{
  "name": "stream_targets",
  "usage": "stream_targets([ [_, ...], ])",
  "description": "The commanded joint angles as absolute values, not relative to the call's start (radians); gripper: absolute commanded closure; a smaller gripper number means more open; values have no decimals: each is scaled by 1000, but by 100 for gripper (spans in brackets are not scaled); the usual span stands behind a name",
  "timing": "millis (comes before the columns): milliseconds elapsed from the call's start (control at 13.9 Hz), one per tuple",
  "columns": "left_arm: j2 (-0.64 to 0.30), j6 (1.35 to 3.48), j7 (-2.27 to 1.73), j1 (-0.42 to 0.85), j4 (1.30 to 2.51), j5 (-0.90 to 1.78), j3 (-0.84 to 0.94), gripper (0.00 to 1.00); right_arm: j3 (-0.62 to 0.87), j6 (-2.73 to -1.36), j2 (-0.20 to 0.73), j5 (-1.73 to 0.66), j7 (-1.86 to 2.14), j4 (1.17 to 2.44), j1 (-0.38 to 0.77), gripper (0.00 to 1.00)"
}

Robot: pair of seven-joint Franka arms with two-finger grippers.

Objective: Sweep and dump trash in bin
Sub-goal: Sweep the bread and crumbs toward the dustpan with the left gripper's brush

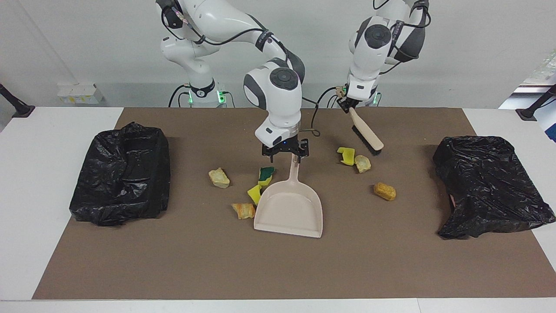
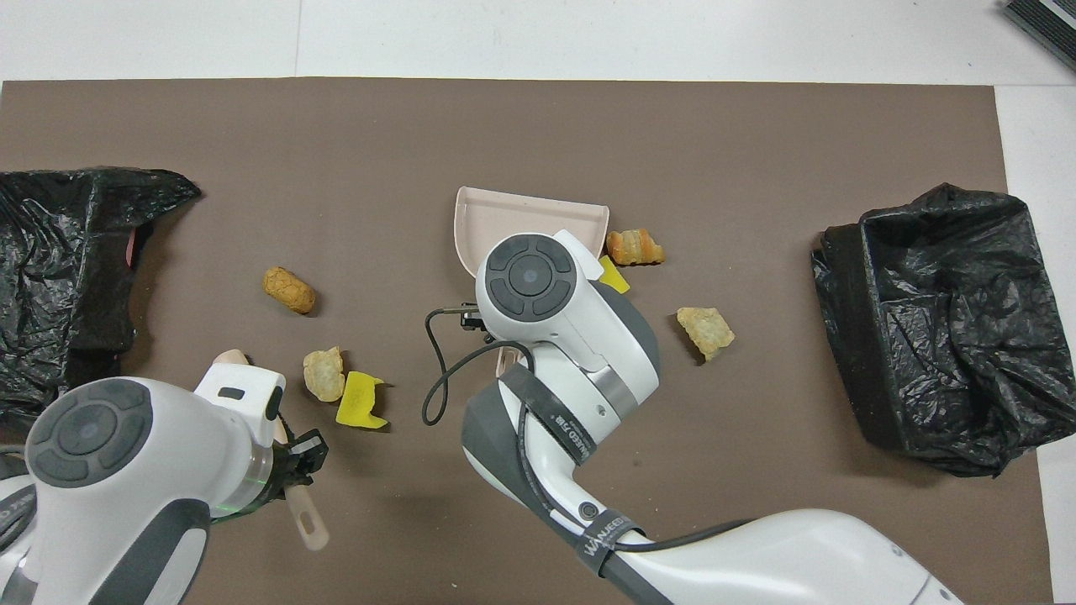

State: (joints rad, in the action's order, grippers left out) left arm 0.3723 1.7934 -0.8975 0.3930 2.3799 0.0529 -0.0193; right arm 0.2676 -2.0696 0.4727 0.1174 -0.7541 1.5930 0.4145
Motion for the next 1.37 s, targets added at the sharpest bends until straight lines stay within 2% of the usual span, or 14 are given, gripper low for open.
stream_targets([
  [0, 350, 1836, -818, 341, 2390, 66, -5, 100, 270, -2080, 482, 130, -772, 1607, 407, 27],
  [359, 236, 1959, -640, 283, 2388, 64, -8, 100, 270, -2105, 485, 115, -772, 1614, 405, 30],
  [575, 178, 2063, -452, 223, 2385, 54, -9, 100, 270, -2103, 486, 106, -770, 1618, 399, 44],
  [718, 158, 2088, -346, 183, 2367, 42, -9, 100, 270, -2103, 486, 92, -772, 1624, 402, 49],
  [790, 155, 2104, -303, 172, 2365, 26, -9, 100, 270, -2099, 486, 92, -772, 1621, 403, 60],
  [862, 150, 2121, -275, 170, 2365, 25, -9, 100, 270, -2095, 486, 86, -773, 1621, 403, 75],
  [934, 146, 2138, -241, 170, 2362, 23, -9, 100, 270, -2091, 486, 84, -775, 1618, 408, 100],
  [1293, 118, 2146, 96, 169, 2327, 2, -9, 100, 270, -2099, 473, 138, -593, 1601, 442, 100],
])
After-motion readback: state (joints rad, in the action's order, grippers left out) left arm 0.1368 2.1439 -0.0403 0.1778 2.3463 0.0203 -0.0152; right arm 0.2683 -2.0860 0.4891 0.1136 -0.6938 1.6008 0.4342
